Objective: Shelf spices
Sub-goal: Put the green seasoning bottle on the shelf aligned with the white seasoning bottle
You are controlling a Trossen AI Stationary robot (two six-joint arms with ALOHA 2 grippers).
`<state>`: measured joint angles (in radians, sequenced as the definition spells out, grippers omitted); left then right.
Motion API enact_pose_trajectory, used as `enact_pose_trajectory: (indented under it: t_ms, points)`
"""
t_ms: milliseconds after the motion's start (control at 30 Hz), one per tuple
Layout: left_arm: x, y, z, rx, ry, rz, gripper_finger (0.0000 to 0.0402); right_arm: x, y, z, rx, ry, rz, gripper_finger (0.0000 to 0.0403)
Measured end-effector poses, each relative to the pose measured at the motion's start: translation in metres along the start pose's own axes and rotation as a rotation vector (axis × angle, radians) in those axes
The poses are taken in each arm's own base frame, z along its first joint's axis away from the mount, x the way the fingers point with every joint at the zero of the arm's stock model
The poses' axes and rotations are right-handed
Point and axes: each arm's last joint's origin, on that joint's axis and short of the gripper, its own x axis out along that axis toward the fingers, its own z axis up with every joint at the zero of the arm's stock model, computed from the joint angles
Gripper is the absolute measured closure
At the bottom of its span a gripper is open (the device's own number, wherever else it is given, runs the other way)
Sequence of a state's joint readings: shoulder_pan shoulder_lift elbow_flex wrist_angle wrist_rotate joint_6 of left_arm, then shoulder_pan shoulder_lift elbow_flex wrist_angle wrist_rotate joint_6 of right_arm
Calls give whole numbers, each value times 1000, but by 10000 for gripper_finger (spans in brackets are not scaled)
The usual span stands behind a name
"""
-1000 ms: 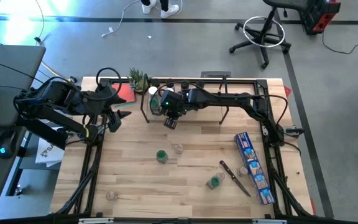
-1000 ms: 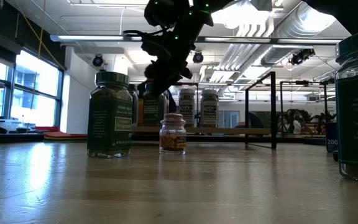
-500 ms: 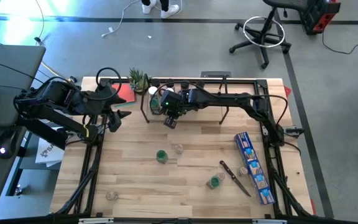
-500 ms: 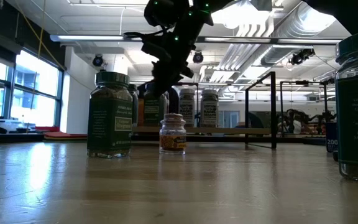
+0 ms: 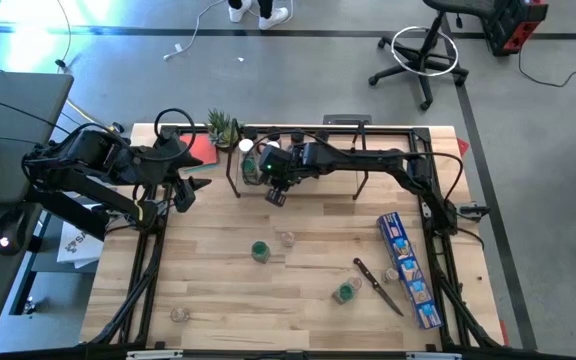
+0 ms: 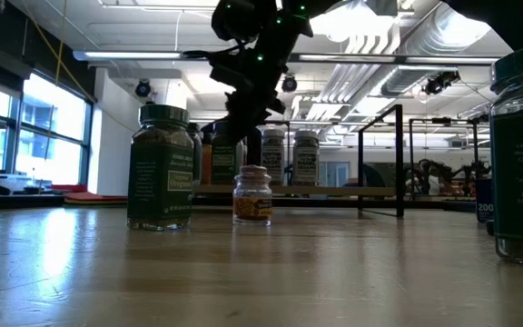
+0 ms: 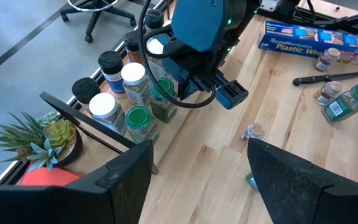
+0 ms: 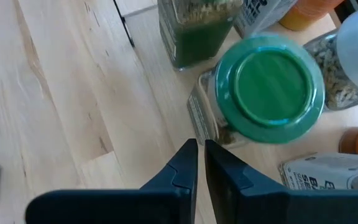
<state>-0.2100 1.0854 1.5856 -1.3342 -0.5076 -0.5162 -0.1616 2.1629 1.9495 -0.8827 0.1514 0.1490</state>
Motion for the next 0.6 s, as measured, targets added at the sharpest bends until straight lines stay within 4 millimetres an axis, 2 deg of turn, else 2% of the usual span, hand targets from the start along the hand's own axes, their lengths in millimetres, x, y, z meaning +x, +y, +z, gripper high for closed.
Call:
enact_pose_trajectory:
  t_ms: [133,267,333,433,533,600]
  points:
    - [0,0,0,-3,1,-1,145,-12,-2,2,2,-20,-2,380]
    - [0,0,0,-3,1,-1,145,-42,-3,3,4,-58,8,380]
    - [0,0,0,-4,1,-1,145,-66,0,1,2,-86,10,380]
    - [0,0,0,-4,2,-1,145,-112,15,-9,-21,-131,0,380]
    - [0,0,0,-3,4,0,145,-162,35,-28,-55,-153,41,380]
    - [0,0,0,-2,4,2,145,-187,51,-46,-103,-121,102,380]
